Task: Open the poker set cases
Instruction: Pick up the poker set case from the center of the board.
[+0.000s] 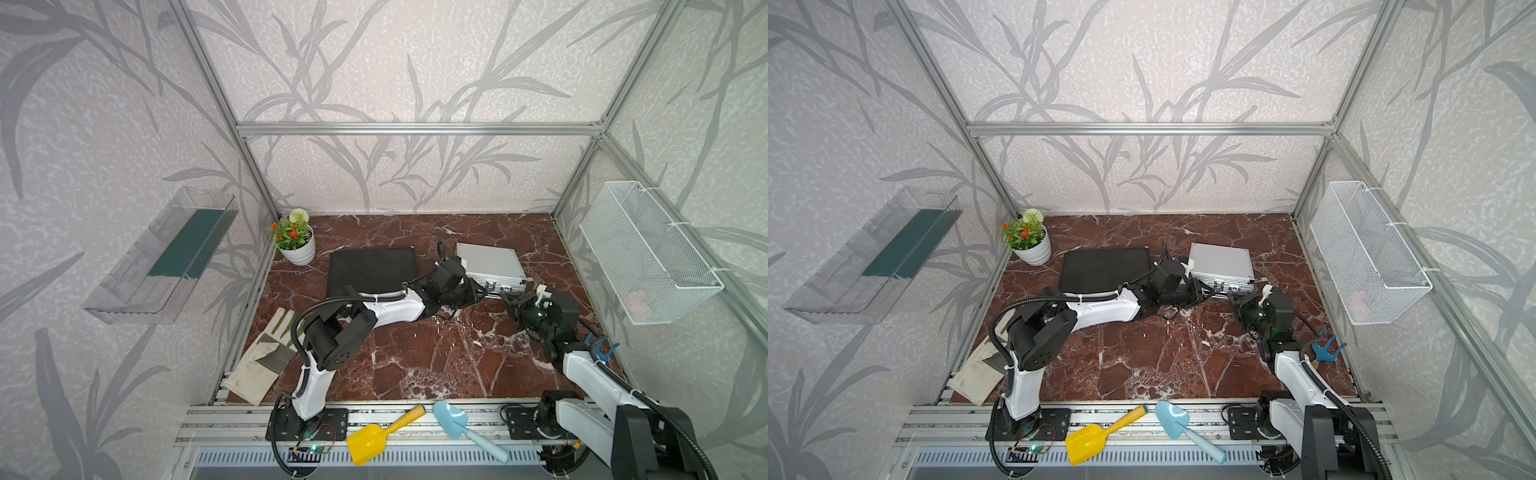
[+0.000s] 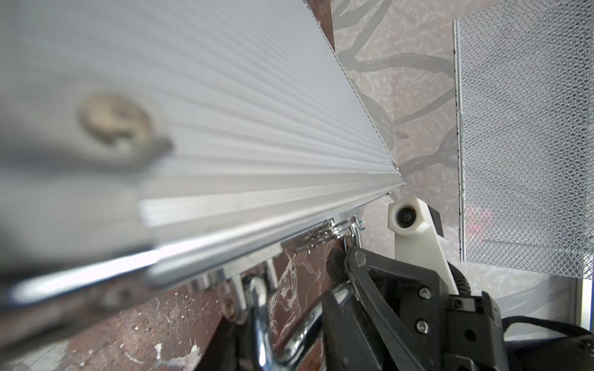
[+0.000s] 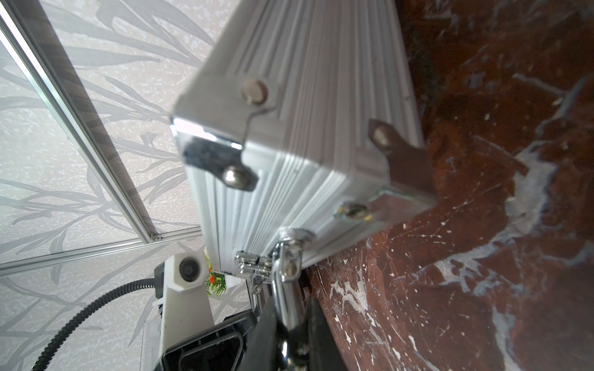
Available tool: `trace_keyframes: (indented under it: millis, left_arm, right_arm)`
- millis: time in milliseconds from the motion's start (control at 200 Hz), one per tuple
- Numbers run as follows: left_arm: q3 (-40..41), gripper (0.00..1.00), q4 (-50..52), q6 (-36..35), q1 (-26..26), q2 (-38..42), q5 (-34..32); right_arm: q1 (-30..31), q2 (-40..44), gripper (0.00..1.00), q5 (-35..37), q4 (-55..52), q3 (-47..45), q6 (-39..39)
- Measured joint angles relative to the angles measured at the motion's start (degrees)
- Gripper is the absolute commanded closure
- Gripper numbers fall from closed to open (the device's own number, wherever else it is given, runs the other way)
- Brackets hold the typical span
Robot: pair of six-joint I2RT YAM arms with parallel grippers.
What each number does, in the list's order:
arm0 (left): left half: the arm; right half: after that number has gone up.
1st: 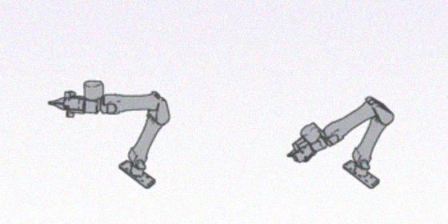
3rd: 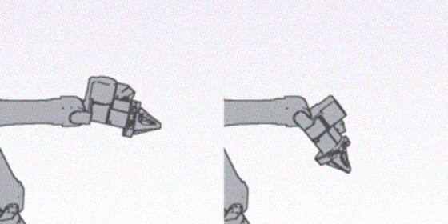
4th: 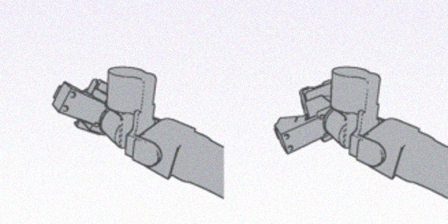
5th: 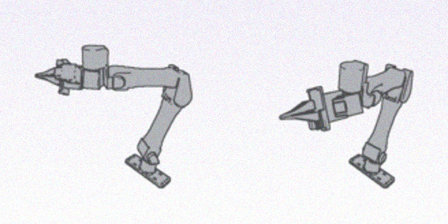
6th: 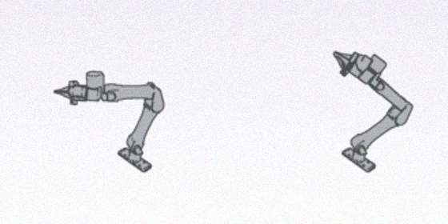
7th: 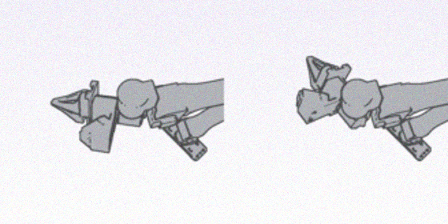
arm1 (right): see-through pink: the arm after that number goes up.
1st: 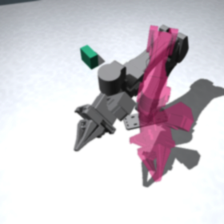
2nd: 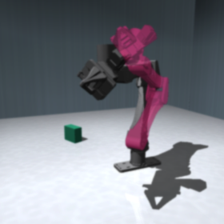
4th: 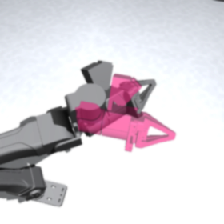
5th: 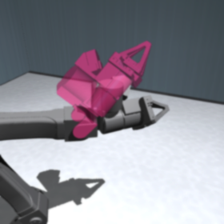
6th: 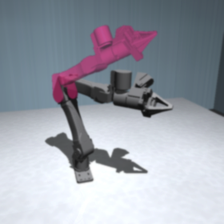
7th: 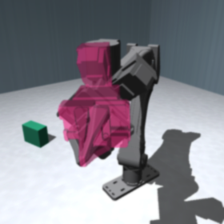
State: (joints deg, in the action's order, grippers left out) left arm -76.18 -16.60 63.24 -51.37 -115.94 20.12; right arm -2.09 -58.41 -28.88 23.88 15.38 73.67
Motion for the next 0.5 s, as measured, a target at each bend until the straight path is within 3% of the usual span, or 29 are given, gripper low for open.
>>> trace_keyframes:
  millis: [500]
  left_arm:
    - [1.2,0.83,-9.6,8.8,1.1,-2.6,0.2]
  right_arm:
    - [0.6,-1.2,0.91,1.5,2.8,0.0,0.2]
